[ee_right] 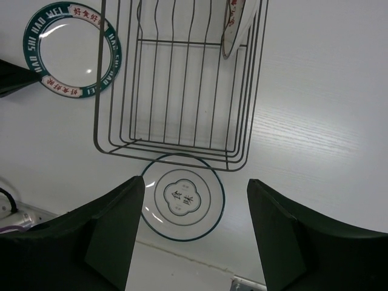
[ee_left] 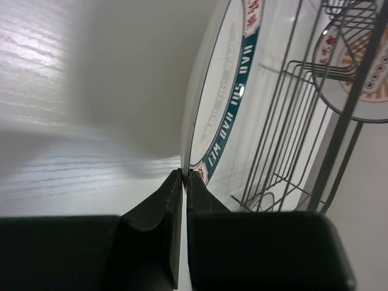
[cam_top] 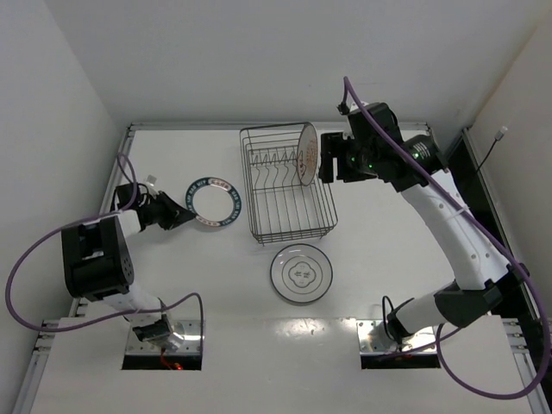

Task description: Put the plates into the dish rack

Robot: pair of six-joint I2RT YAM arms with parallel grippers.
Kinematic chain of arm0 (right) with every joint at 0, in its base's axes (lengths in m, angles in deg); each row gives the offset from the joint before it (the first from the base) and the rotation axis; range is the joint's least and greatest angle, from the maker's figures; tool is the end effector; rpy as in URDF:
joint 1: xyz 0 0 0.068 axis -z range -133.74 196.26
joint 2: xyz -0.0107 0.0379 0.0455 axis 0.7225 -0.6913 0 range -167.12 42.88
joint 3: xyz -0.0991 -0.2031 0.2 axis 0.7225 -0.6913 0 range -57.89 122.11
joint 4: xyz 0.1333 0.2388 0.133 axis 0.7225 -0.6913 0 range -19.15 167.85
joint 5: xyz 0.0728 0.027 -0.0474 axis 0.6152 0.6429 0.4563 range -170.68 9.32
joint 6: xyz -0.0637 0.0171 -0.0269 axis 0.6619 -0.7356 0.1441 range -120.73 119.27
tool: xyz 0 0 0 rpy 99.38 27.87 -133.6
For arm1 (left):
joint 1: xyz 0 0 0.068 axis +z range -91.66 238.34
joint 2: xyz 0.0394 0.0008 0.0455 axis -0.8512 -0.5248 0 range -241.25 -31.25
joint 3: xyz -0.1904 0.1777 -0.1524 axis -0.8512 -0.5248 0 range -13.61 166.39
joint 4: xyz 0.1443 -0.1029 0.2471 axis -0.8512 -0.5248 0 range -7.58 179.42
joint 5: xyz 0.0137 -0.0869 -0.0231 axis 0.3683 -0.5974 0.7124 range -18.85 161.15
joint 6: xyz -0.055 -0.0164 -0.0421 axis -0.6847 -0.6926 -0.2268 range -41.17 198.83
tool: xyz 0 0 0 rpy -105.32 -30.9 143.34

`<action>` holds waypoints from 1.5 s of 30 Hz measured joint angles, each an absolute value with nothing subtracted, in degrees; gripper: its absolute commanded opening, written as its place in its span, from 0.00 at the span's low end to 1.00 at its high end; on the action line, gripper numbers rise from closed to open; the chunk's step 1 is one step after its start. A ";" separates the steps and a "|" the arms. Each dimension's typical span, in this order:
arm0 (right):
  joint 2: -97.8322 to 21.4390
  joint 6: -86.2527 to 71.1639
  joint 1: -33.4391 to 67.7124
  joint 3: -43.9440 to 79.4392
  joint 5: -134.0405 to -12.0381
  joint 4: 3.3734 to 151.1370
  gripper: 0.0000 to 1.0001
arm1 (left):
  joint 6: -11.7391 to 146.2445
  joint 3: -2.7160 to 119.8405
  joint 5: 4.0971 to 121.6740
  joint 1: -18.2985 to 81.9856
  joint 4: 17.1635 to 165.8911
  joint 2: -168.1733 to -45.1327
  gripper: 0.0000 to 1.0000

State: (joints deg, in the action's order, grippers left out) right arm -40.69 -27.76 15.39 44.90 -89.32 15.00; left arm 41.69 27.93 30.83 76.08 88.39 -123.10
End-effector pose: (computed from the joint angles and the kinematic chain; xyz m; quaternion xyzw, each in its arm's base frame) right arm 0.2937 0.1653 0.4665 -0.0011 0.9172 0.1294 0.3769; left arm 0.3307 0.0660 0.1296 -0.3070 0.8387 -0.3729 0.2514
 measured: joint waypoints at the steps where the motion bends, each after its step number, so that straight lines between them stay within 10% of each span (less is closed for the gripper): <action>1: -40.66 -27.76 15.37 44.66 -89.19 15.24 0.66 | 41.47 27.93 30.77 76.08 88.39 -122.49 0.00; 20: -36.23 -40.67 23.61 12.79 -51.23 49.64 0.66 | 29.93 31.71 23.40 76.04 94.29 -104.52 0.00; 39: -47.29 -50.01 24.44 11.10 -38.55 73.88 0.65 | 13.21 28.52 22.57 58.42 109.02 -100.48 0.00; 41: -48.12 -50.27 24.44 11.10 -38.42 74.69 0.56 | 12.05 28.52 23.07 56.23 109.94 -100.48 0.00; 45: -49.56 -51.78 24.79 11.13 -37.46 76.64 0.07 | 10.65 28.50 24.65 51.91 111.31 -100.48 0.00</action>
